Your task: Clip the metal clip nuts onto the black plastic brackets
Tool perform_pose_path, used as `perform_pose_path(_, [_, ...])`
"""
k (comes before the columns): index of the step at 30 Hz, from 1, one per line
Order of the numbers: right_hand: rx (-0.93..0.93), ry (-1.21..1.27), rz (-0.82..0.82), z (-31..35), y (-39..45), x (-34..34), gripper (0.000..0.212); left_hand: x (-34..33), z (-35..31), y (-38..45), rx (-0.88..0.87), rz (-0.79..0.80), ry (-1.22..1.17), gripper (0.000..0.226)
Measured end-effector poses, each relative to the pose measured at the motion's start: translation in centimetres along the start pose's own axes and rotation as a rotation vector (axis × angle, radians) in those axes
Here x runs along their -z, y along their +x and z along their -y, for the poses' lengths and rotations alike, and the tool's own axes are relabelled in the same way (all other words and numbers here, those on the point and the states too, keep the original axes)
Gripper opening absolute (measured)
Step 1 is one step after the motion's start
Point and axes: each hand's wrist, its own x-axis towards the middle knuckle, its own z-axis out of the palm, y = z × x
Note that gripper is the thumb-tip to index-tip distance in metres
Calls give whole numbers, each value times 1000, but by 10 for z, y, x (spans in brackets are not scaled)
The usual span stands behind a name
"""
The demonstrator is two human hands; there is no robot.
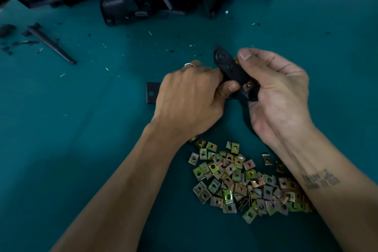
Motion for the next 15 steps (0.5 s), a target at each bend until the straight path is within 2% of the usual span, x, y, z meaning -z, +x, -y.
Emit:
perform_pose_path(12, [64, 2, -13, -7, -1, -2, 11, -1, 1, 0, 11, 23, -24, 40])
perform_pose_path(15, [128, -74, 18, -10, 0, 0, 20, 0, 1, 0, 14, 52, -21, 51])
